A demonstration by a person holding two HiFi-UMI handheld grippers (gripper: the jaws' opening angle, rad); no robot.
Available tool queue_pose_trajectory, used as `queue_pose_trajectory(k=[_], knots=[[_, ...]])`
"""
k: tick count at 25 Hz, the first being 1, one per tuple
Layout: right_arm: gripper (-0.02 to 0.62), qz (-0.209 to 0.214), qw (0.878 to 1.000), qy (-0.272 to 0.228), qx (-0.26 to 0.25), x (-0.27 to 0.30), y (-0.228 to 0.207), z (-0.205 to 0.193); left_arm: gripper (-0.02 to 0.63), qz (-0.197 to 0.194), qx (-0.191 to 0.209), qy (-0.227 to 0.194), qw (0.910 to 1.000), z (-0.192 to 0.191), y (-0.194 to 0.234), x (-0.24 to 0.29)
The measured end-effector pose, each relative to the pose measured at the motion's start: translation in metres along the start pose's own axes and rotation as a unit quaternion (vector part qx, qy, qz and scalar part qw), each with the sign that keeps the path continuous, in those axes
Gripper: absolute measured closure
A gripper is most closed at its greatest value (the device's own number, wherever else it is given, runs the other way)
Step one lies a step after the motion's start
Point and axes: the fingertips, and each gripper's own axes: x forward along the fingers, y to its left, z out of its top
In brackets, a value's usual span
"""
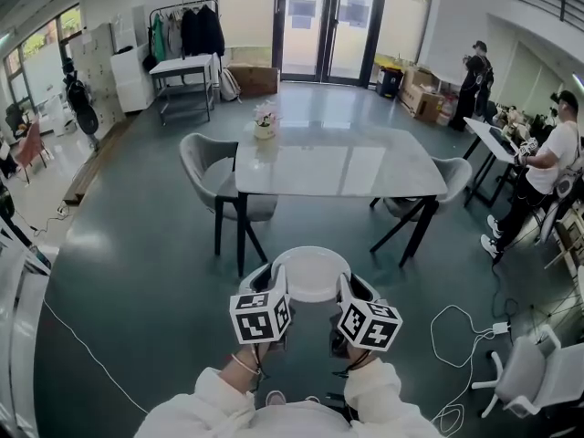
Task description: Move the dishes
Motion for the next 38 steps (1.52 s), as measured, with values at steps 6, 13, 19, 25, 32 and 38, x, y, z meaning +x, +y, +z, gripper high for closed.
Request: queue_pose_trajectory(k=[6,13,19,25,32,38], knots=[[0.472,-0.004,1.0,0.001,0.002,0.001,0.009,-0.006,0.537,-0.002,0.003,-0.001,1.0,-0.002,0.009,-0.005],[0.472,-0.009,1.0,0.006,-0.001,0.003,0.012,-0.016,0.537,-0.001,0.001,0.005,1.0,-0.012,0.017,-0.005],[0.472,-0.007,1.0,0.01,0.006,0.02,0.006,-0.012,0.537,0.002,0.004,0.008,1.0,-0.008,0.021,0.012],[0.472,-0.001,1.0,0.007,0.005,0.053,0.002,0.006,0.537,0.007,0.006,0.003,0.9999,0.008,0.029,0.042],[0.472,0.003,1.0,0.013,0.0,0.103,-0.015,0.033,0.537,0.014,0.003,0.003,0.9999,0.029,0.033,0.095],[0.472,0.01,1.0,0.016,-0.006,0.141,-0.032,0.059,0.537,0.02,0.0,0.005,0.9998,0.046,0.031,0.14]])
